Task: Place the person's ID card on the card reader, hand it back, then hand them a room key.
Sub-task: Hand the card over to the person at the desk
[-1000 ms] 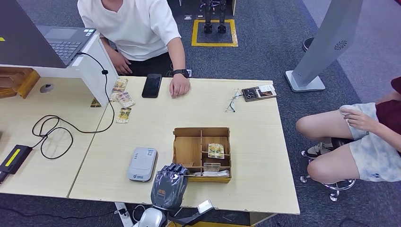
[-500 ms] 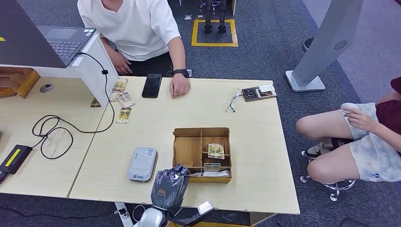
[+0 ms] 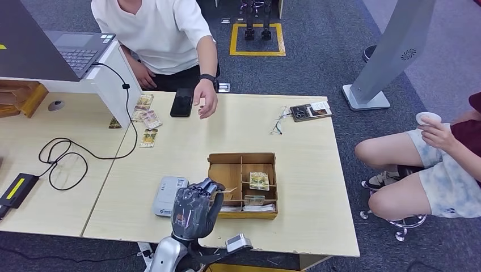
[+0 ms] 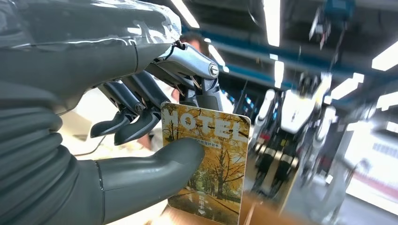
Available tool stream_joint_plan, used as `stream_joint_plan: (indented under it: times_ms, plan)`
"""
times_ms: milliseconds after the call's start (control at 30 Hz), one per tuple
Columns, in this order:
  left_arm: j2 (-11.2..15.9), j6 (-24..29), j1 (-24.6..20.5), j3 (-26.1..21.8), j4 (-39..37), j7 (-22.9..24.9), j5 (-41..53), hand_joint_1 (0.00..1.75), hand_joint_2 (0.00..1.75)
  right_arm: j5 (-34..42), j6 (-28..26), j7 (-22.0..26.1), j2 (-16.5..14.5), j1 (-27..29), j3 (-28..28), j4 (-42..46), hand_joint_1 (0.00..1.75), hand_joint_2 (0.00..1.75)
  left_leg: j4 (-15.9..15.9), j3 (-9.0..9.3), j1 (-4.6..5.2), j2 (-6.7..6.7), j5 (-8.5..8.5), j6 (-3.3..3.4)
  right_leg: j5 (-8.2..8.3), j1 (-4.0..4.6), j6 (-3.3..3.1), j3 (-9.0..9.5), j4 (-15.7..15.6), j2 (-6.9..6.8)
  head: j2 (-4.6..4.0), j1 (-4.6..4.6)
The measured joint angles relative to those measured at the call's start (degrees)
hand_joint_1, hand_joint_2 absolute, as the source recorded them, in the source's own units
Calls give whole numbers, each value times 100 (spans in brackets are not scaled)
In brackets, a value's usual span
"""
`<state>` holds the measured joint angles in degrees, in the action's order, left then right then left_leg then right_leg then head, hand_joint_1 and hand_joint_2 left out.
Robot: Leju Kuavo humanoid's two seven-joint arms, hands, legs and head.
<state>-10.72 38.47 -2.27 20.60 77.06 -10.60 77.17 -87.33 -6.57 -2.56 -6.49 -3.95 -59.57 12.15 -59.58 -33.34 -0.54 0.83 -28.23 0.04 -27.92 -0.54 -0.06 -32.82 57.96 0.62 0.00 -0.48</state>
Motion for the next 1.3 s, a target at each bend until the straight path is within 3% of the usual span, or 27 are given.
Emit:
stream_joint_plan:
  times_ms: [167,700,933,1100,1300]
  plan:
    - [-301,0,43,-683,426,-622,-383,175,175,-69,-7,-27,0,-2,60,0,0,175,0,6,0,-2,0,0,1,0,-1,1,0,5,0,-1]
    - [-369,-1,-146,-1145,693,-506,-257,175,175,-157,-7,-36,0,-17,204,-2,0,175,0,6,0,-3,1,-1,1,0,-1,1,0,4,0,-3]
    - [-337,-2,-737,-1219,393,457,213,175,175,-193,2,-39,0,-68,266,-2,0,175,0,4,0,0,3,-1,3,0,-3,2,1,1,0,-3]
    - [-115,-2,-1397,-1223,-311,1303,418,175,175,-215,33,-38,0,-104,333,-3,0,175,-1,6,-1,1,10,-2,5,0,-5,2,5,1,0,-4]
    - [177,-2,-2032,-1222,-1080,1699,316,175,175,-224,56,-14,0,-127,392,-2,0,175,-1,5,-1,0,11,-2,5,0,-5,0,6,2,0,-3]
